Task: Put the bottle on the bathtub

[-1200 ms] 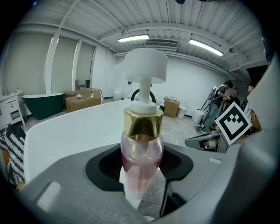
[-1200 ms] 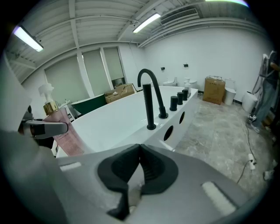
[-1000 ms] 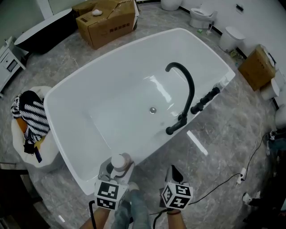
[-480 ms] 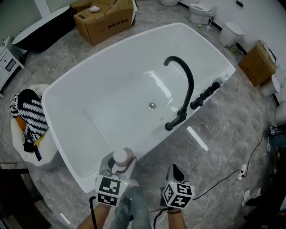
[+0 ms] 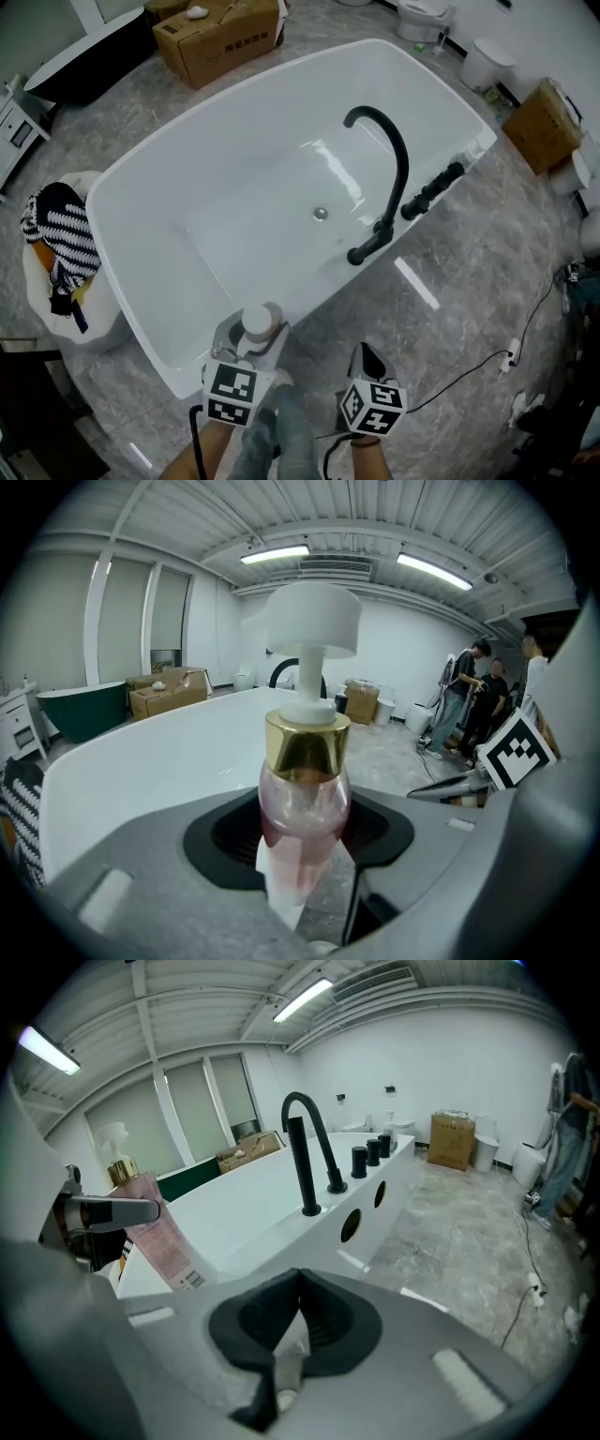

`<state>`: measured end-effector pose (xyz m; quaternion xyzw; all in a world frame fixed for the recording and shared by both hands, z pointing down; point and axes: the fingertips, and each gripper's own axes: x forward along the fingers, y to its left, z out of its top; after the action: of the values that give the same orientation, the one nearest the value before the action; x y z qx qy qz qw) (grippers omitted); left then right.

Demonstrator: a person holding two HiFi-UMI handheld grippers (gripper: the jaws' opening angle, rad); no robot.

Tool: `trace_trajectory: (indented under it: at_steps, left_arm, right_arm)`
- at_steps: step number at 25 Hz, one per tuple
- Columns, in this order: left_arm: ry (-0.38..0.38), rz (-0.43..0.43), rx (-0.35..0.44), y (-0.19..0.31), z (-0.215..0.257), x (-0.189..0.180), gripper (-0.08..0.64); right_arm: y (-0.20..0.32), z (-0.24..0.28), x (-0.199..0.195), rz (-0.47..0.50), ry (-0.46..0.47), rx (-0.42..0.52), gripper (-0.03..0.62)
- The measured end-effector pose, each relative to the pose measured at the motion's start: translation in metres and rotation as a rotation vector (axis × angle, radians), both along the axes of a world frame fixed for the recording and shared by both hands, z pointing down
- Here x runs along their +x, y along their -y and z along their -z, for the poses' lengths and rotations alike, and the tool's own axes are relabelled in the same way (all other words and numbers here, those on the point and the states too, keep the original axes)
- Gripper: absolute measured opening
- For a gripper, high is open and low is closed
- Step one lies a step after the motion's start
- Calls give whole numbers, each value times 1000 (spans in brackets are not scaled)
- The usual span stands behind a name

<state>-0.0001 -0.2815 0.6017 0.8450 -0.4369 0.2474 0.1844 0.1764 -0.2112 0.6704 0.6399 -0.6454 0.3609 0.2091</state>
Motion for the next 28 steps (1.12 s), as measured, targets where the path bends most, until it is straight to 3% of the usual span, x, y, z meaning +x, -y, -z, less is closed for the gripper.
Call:
trace_trajectory:
  at_steps: [28]
  left_arm:
    - [15, -37, 19, 5, -9, 10, 228]
  right_arm:
    - [-9, -17, 2, -18, 23, -30, 3]
